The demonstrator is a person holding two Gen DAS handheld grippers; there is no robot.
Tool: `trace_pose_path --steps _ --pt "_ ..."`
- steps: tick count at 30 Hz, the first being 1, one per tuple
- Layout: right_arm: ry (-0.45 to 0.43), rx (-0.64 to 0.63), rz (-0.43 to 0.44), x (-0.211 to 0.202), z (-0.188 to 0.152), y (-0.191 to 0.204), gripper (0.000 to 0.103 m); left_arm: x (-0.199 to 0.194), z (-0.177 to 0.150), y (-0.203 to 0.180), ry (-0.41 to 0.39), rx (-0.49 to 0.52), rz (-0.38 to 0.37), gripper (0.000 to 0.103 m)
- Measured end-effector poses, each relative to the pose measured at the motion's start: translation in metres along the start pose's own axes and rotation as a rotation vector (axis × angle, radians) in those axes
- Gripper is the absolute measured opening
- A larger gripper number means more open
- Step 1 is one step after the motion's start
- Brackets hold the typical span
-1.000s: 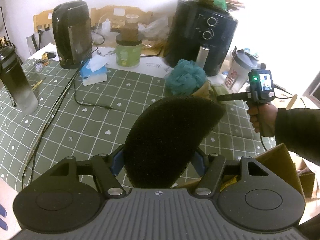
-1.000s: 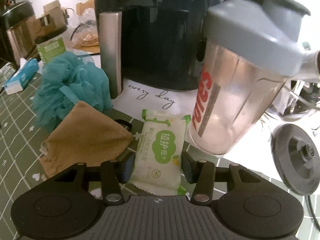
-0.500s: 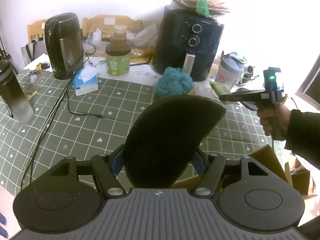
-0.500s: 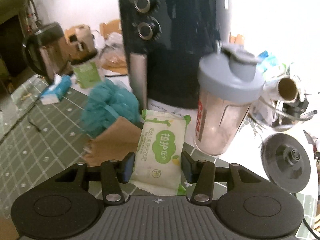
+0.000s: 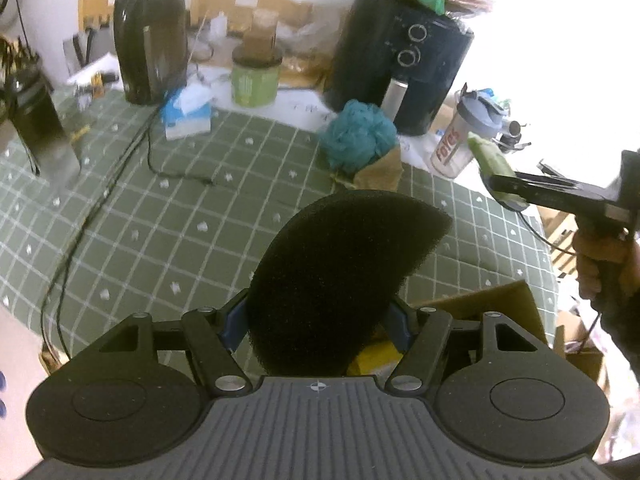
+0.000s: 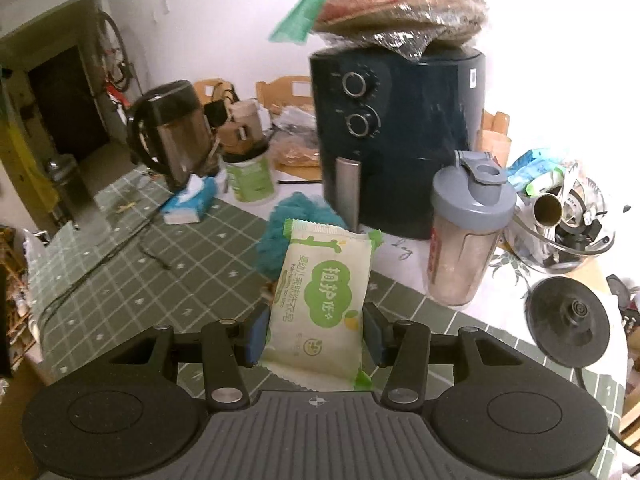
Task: Organize soft objects
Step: 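Lift the white packet with the right tool while the left tool carries the pad to the box, then open both tools to drop the pad and the white packet into the box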
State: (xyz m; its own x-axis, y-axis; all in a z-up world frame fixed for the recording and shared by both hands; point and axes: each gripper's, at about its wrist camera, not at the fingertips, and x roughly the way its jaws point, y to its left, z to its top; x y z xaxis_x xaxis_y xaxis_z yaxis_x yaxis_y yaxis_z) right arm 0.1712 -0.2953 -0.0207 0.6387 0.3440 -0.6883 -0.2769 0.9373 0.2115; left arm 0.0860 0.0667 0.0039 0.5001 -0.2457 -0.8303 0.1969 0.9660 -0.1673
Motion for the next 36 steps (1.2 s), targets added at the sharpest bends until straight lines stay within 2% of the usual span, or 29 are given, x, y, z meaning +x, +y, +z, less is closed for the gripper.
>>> trace_pose_path --steps 17,22,26,30,33,36 --pt "-0.029 0.003 0.105 -0.074 -0.031 0.034 0.052 0.003 -0.04 -0.001 0.208 -0.246 -0.153 0.067" --pt "-0.031 -0.009 0.12 -0.09 -0.041 0.044 0.052 0.008 -0.052 0.003 0.263 -0.362 -0.223 0.07" --pt "-0.021 -0.011 0.129 -0.099 -0.05 0.051 0.052 0.009 -0.059 0.006 0.261 -0.428 -0.248 0.079" --pt "-0.003 0.014 0.146 -0.103 -0.061 0.055 0.052 0.001 -0.062 0.001 0.229 -0.397 -0.212 0.08" --pt "0.008 0.017 0.154 -0.107 -0.068 0.059 0.052 -0.001 -0.065 0.0 0.223 -0.407 -0.217 0.083" --pt "0.016 0.024 0.161 -0.111 -0.075 0.062 0.052 -0.006 -0.065 -0.006 0.19 -0.374 -0.178 0.084"
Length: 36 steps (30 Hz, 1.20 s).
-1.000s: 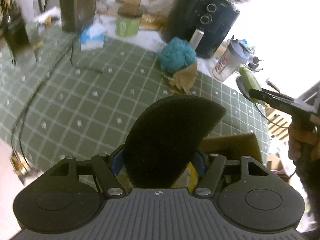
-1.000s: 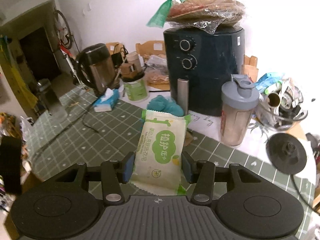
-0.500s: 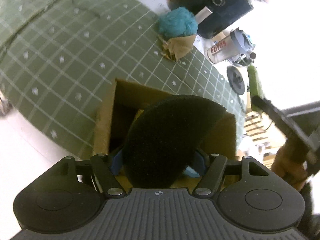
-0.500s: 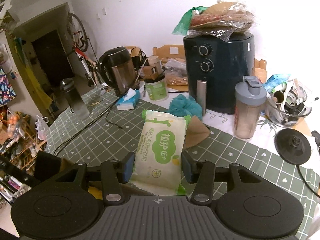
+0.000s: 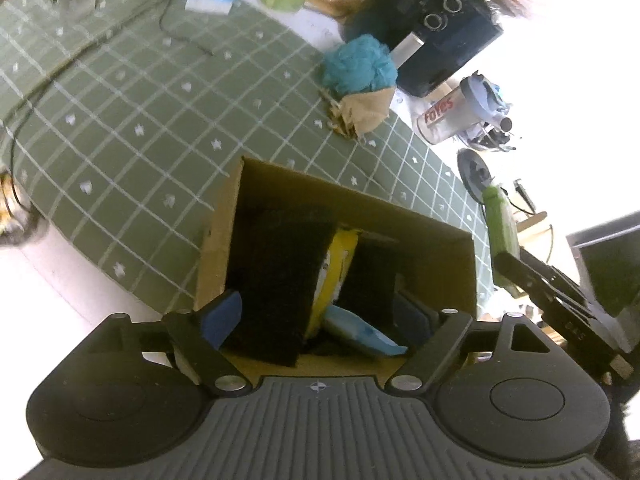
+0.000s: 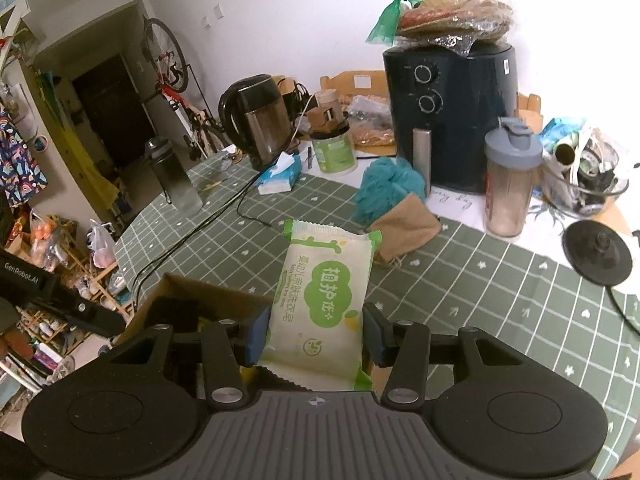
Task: Organize soft objects
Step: 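Open both tools to drop the pad and the white packet into the box, then withdraw both open tools up out of the box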
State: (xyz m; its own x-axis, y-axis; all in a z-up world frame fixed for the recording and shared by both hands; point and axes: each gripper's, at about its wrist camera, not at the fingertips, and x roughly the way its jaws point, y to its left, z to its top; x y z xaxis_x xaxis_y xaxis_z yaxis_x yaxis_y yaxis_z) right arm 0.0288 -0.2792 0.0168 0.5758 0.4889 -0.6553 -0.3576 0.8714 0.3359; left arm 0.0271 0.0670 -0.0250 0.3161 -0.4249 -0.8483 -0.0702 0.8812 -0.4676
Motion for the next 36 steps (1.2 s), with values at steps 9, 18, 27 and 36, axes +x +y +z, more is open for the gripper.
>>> trace_pose_path --steps 9,18,27,36 --pt "0.013 -0.014 -0.003 -0.007 -0.018 0.012 0.052 -0.007 -0.013 -0.023 -0.1 0.176 0.14 0.084" --pt "0.01 -0.076 0.004 -0.01 -0.023 0.03 0.051 -0.008 -0.027 -0.035 -0.167 0.269 0.226 0.084" --pt "0.12 -0.116 -0.046 0.008 -0.03 0.037 0.103 -0.011 -0.035 -0.044 -0.213 0.336 0.266 0.084" --pt "0.196 -0.114 -0.081 0.013 -0.037 0.038 0.103 -0.009 -0.039 -0.05 -0.223 0.383 0.307 0.084"
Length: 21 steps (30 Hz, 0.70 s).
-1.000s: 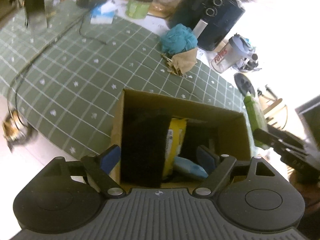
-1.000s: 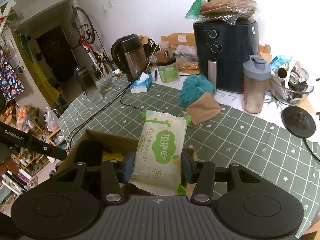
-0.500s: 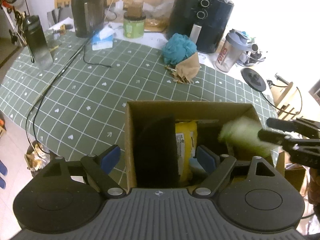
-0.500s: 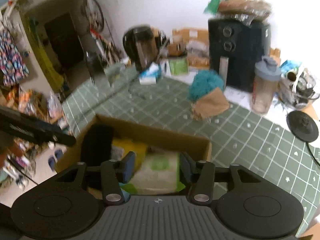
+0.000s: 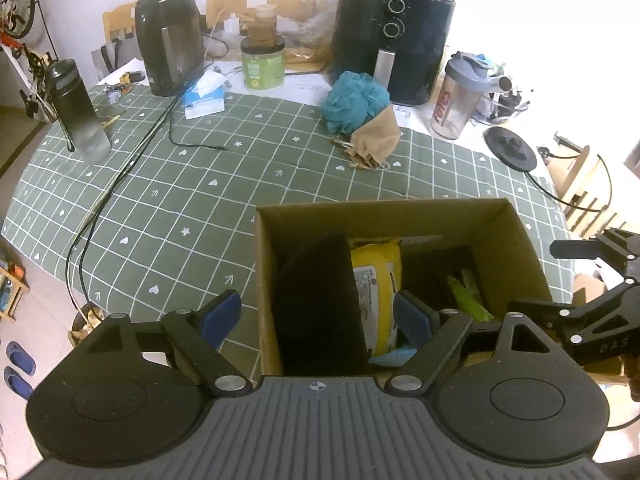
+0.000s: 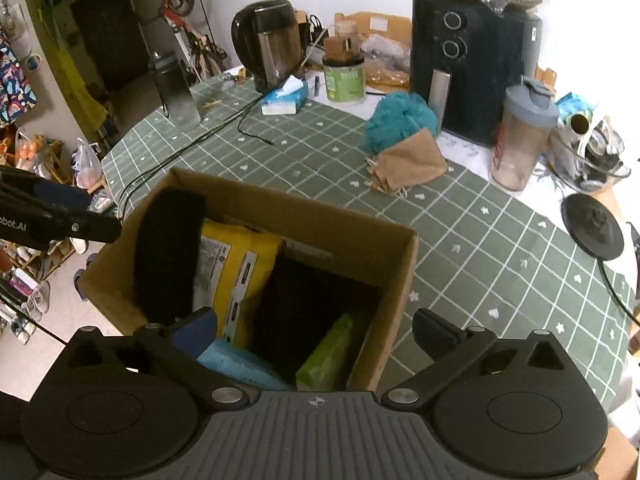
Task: Organize soft objects
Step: 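Withdraw both open tools up out of the box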
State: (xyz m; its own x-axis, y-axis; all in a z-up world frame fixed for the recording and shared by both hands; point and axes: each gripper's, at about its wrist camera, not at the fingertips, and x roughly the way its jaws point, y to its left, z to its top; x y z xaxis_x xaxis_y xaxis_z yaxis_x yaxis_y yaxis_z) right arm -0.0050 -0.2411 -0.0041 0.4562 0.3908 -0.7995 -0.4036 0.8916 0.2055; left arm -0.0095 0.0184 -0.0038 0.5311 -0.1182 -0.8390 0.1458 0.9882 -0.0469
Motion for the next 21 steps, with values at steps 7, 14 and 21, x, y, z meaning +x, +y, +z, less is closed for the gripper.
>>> trace_pose_path --steps 7,14,21 --pt "0.03 0.049 -0.007 0.001 -0.003 -0.006 0.103 0.002 0.001 -0.003 0.014 0.015 0.005 0.084" --pt "0.058 0.03 -0.02 0.003 -0.005 -0.007 0.103 0.006 0.004 -0.008 0.025 0.049 0.032 0.084" --pt "0.06 0.057 -0.033 0.004 -0.003 -0.016 0.103 0.012 0.007 -0.009 0.038 0.062 0.019 0.084"
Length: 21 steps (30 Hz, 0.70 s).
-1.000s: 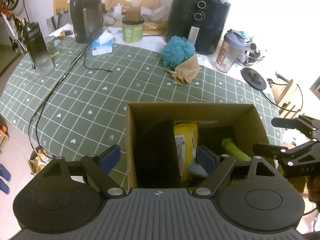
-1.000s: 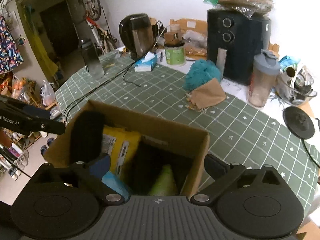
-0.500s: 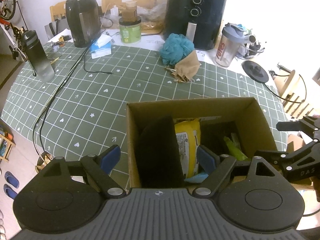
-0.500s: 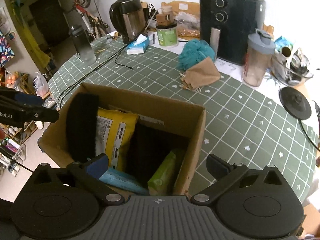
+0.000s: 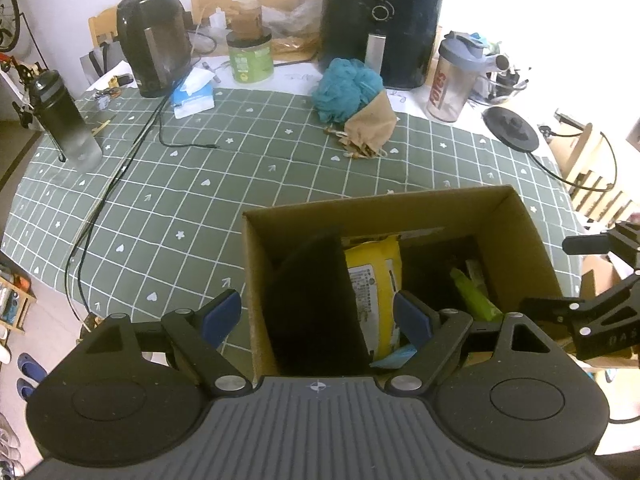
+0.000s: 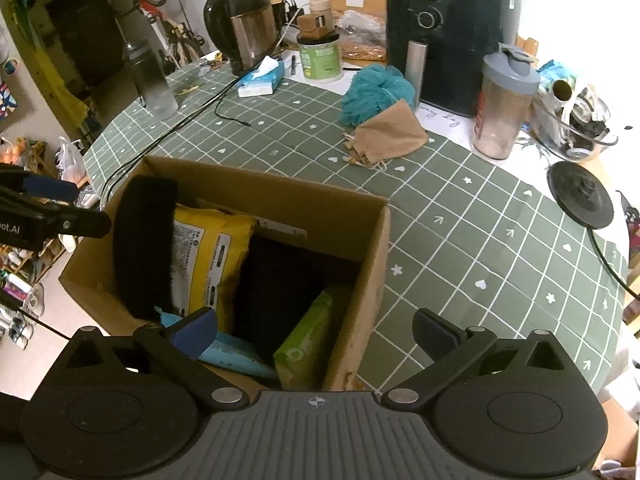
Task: Organize soft objects
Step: 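Withdraw both open tools up out of the box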
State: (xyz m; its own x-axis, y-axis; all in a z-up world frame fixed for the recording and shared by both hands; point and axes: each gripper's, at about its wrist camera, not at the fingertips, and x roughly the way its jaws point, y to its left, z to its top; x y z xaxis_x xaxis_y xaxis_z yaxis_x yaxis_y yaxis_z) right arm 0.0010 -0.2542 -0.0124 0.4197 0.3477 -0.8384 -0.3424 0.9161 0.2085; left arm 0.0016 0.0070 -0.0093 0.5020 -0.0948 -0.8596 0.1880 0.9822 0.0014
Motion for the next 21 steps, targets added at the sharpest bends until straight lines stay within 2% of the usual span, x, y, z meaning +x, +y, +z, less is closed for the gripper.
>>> trace_pose_path --steps 11,21 --pt "-0.029 0.029 -0.017 0.002 0.013 -0.011 0.103 0.006 0.01 0.0 -0.007 -0.008 -0.053 0.084" --pt "-0.063 -0.031 -0.042 0.003 0.056 -0.024 0.103 0.014 0.032 0.003 -0.037 -0.017 -0.153 0.084"
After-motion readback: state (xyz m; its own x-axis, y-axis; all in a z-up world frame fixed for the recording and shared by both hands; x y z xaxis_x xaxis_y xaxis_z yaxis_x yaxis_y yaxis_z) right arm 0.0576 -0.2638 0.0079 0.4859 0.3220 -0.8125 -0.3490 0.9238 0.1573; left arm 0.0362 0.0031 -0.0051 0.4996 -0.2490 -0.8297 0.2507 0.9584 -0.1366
